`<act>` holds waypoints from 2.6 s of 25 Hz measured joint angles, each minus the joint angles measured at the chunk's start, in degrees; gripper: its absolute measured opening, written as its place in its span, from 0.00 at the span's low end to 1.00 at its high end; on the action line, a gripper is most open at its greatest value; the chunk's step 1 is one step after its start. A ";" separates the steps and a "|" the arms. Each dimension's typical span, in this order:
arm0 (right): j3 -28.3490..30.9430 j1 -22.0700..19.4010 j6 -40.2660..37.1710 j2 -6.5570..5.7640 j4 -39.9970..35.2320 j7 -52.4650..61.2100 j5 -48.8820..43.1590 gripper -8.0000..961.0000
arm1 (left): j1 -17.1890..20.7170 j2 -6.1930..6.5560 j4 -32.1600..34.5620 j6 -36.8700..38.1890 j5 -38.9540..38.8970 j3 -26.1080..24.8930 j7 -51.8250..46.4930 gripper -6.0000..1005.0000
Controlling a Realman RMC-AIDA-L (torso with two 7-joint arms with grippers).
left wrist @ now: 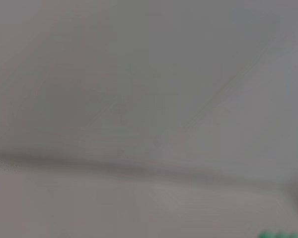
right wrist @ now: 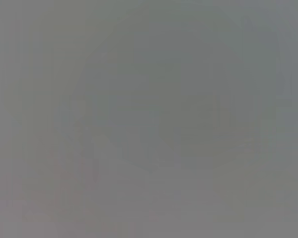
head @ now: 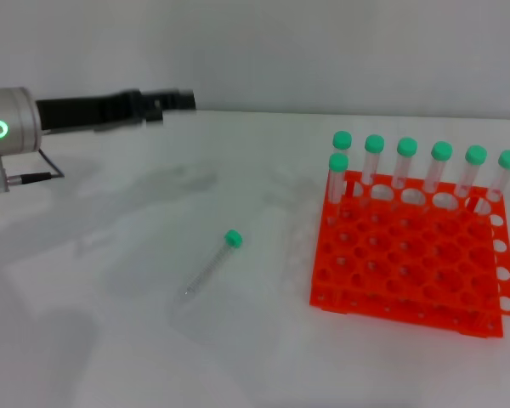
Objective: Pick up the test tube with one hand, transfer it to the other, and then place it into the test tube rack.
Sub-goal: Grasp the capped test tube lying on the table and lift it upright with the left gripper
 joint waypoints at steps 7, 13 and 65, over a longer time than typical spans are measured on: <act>0.11 -0.03 -3.00 -0.03 -1.06 -0.28 0.23 0.90 | -11.92 -0.07 -2.07 2.79 28.35 -0.01 -21.92 0.87; 0.14 0.78 -3.56 0.00 -1.33 -0.46 0.27 0.90 | -19.91 -1.04 0.84 3.61 48.07 0.05 -35.84 0.87; 0.16 1.76 -5.37 0.24 -1.11 -0.04 0.29 0.90 | -25.43 -7.90 21.03 -14.67 78.33 -0.01 -44.97 0.49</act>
